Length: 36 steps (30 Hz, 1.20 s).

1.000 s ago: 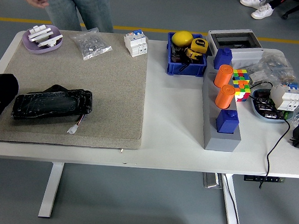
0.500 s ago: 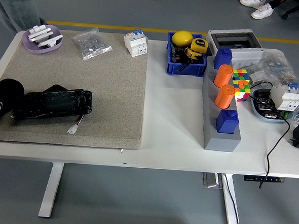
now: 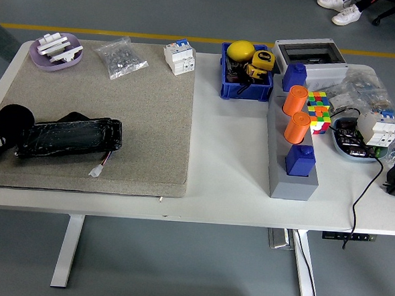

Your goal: Pick the rag up,wipe the panel,place it on the desk

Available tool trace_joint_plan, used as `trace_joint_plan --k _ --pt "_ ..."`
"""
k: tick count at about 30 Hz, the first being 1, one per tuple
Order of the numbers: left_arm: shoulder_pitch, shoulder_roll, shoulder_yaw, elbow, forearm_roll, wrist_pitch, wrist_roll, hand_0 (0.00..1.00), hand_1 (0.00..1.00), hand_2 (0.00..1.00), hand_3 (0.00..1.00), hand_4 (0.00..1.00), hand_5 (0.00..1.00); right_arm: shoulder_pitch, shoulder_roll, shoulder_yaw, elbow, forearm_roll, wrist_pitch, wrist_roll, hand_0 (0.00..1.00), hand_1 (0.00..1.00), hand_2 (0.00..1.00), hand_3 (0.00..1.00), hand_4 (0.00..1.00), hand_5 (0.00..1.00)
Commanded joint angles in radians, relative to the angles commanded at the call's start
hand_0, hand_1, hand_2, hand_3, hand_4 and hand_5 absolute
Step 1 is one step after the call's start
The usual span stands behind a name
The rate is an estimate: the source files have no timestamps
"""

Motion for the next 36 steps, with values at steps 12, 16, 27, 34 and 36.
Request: trace_joint_plan --k 12,16,27,34,36 --pt "0.054 0.005 -0.113 -0.068 -0.173 0.056 -0.121 0.571 0.750 0.782 0.701 0.688 0.036 0.001 0.001 0.008 0.000 -0.004 -0.001 0.000 0.788 0.719 0.724 0.687 0.998 0.728" --pt "0.065 -0.006 -0.145 -0.055 -0.311 0.080 -0.206 0.571 0.750 0.782 0.701 0.688 0.036 0.001 0.002 0.008 0.000 -0.004 -0.002 0.000 0.788 0.719 0.724 0.687 0.998 0.728" --pt "0.120 -0.068 -0.260 -0.039 -0.783 -0.008 -0.475 0.448 0.586 0.591 0.554 0.390 0.002 -0.001 0.001 -0.002 -0.005 0.001 0.002 -0.005 0.787 0.719 0.723 0.685 0.998 0.726" --pt "0.140 -0.104 -0.278 -0.032 -1.076 -0.102 -0.543 0.440 0.573 0.578 0.546 0.373 0.002 -0.006 0.004 -0.010 -0.006 0.003 0.002 -0.004 0.789 0.719 0.723 0.684 0.998 0.726" --pt "0.145 -0.118 -0.286 -0.024 -1.160 -0.119 -0.556 0.440 0.573 0.578 0.546 0.373 0.002 -0.007 0.005 -0.010 -0.005 0.002 0.001 -0.004 0.789 0.719 0.723 0.684 0.998 0.726"
